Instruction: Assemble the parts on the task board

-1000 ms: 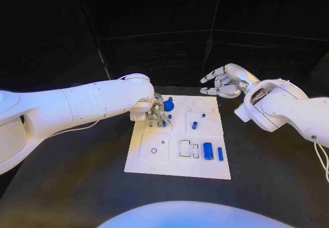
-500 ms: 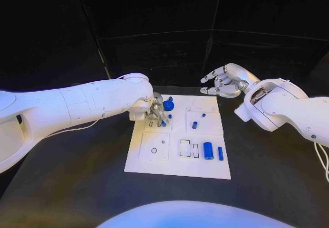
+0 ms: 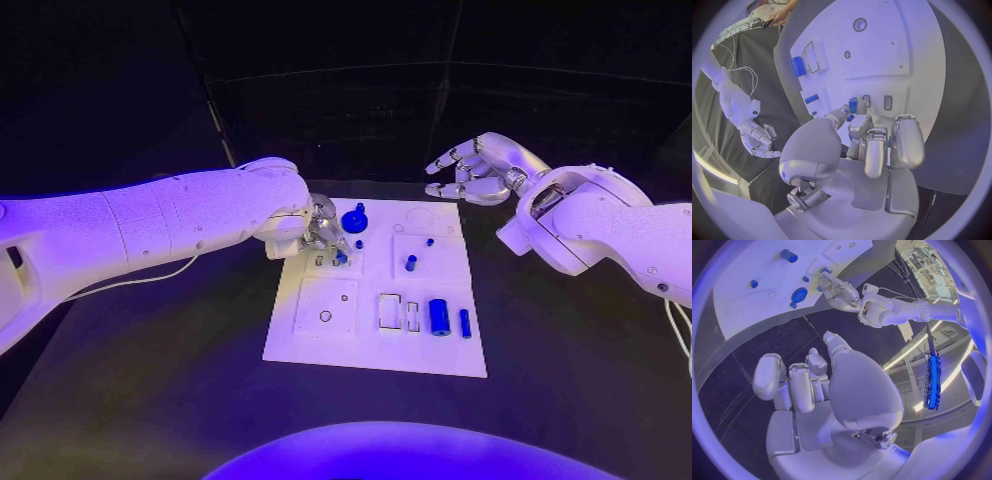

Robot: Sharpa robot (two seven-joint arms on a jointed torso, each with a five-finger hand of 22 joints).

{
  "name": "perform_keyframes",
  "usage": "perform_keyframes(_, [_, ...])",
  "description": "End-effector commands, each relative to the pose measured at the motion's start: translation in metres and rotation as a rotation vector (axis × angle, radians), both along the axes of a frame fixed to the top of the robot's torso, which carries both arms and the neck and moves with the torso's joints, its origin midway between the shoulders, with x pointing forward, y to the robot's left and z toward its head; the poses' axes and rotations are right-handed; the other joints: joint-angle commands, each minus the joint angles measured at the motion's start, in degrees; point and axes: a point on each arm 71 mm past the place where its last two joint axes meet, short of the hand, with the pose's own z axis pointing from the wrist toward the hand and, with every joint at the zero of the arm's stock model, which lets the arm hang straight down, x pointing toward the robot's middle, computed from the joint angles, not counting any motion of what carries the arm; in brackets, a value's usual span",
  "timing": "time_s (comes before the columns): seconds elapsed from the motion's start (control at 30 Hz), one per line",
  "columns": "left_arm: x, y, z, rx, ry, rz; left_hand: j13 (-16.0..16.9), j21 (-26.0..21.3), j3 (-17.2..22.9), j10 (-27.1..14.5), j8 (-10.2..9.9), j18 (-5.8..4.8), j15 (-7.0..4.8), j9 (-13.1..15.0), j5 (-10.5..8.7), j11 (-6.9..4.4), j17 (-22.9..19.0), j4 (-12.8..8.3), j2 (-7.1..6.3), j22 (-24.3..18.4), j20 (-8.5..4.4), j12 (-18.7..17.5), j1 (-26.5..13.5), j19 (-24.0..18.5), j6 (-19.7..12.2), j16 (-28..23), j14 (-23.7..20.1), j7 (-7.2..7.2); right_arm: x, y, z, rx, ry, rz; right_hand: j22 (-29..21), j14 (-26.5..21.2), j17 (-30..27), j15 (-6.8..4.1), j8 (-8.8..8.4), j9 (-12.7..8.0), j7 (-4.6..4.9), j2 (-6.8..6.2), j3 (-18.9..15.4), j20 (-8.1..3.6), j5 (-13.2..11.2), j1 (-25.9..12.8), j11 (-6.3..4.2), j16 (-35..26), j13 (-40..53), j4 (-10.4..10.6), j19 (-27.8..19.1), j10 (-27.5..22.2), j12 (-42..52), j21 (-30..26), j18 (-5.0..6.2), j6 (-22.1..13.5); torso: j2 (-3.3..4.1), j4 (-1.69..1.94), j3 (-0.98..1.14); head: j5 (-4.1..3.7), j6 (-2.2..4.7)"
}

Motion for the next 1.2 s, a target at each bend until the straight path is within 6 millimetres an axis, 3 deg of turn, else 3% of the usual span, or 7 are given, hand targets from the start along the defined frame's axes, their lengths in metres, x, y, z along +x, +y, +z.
perform_keyframes(0.03, [-0.001, -0.002, 0.004, -0.074, -0.053, 0.037, -0.08, 0.28, 11.39, 0.36, 0.85, -0.59, 0.13, 0.52, 0.11, 0.04, 15.09, -8.5, -0.74, 0.12, 0.16, 0.15, -0.9, 0.14, -0.64, 0.18, 6.04, -0.09, 0.001, 0.0, 0.001, 0.0, 0.002, 0.002, -0.21, 2.55, -0.08, -0.37, 0.31, -0.02, -0.19, -0.28, -0.01, 0.06, -0.05, -0.14, 0.06, -0.44, -0.05, 0.38, -0.44, -0.28, -0.28, -0.43, 0.79, -0.3, -0.03, -0.07, 0.11, 0.2, 0.05])
perform_keyframes(0.2, [-0.006, 0.004, 0.006, -0.079, -0.108, 0.032, -0.15, 0.3, 13.02, 0.43, 1.44, -0.61, 0.05, 0.89, 0.08, 0.07, 15.09, -8.41, -1.41, 0.2, 0.19, 0.15, -1.21, 0.18, -0.86, 0.18, 6.04, -0.14, 0.001, -0.002, 0.001, -0.001, 0.002, -0.002, -0.19, 2.56, -0.03, -0.37, 0.31, -0.02, -0.19, -0.28, 0.0, 0.06, -0.05, -0.14, 0.06, -0.42, -0.02, 0.38, -0.42, -0.26, -0.26, -0.42, 0.78, -0.3, -0.03, -0.12, 0.02, -0.04, 0.12])
perform_keyframes(0.3, [-0.008, 0.008, 0.005, -0.068, -0.147, 0.026, -0.23, 0.34, 13.73, 0.44, 1.72, -0.63, 0.02, 1.06, 0.07, 0.04, 15.09, -8.38, -1.76, 0.28, 0.18, 0.1, -1.29, 0.21, -0.96, 0.18, 6.04, -0.13, 0.002, -0.003, 0.0, -0.002, 0.002, -0.005, -0.2, 2.56, -0.01, -0.37, 0.31, -0.02, -0.19, -0.28, 0.0, 0.06, -0.05, -0.13, 0.06, -0.41, -0.02, 0.38, -0.43, -0.26, -0.26, -0.43, 0.79, -0.31, -0.02, 0.06, -0.01, -0.17, 0.11])
perform_keyframes(0.73, [-0.012, 0.019, -0.003, -0.006, -0.209, 0.004, -0.26, 0.36, 14.69, 0.56, 2.15, -0.64, 0.0, 1.32, 0.06, -0.01, 15.09, -8.46, -2.35, 0.36, 0.16, 0.13, -1.17, 0.25, -1.07, 0.18, 6.04, -0.17, 0.002, -0.004, 0.0, -0.003, 0.001, -0.006, -0.22, 2.57, -0.03, -0.39, 0.35, -0.03, -0.21, -0.43, 0.05, 0.04, -0.23, 0.19, 0.03, -0.44, -0.05, 0.23, -0.41, -0.25, -0.24, -0.46, 0.79, -0.37, 0.06, -0.11, -0.01, 0.58, -0.02])
perform_keyframes(1.2, [-0.015, 0.018, -0.012, 0.021, -0.195, -0.016, -0.24, 0.32, 14.88, 0.59, 2.23, -0.63, -0.01, 1.37, 0.06, -0.02, 15.09, -8.5, -2.49, 0.31, 0.15, 0.15, -1.11, 0.23, -1.09, 0.18, 6.04, -0.17, 0.003, -0.004, 0.0, -0.004, 0.004, -0.003, -0.26, 2.58, 0.03, -0.39, 0.36, -0.03, -0.21, -0.46, 0.06, 0.04, -0.28, 0.24, 0.03, -0.42, -0.18, 0.21, -0.43, -0.34, -0.34, -0.48, 0.79, -0.38, 0.07, -0.16, 0.01, 0.6, -0.11])
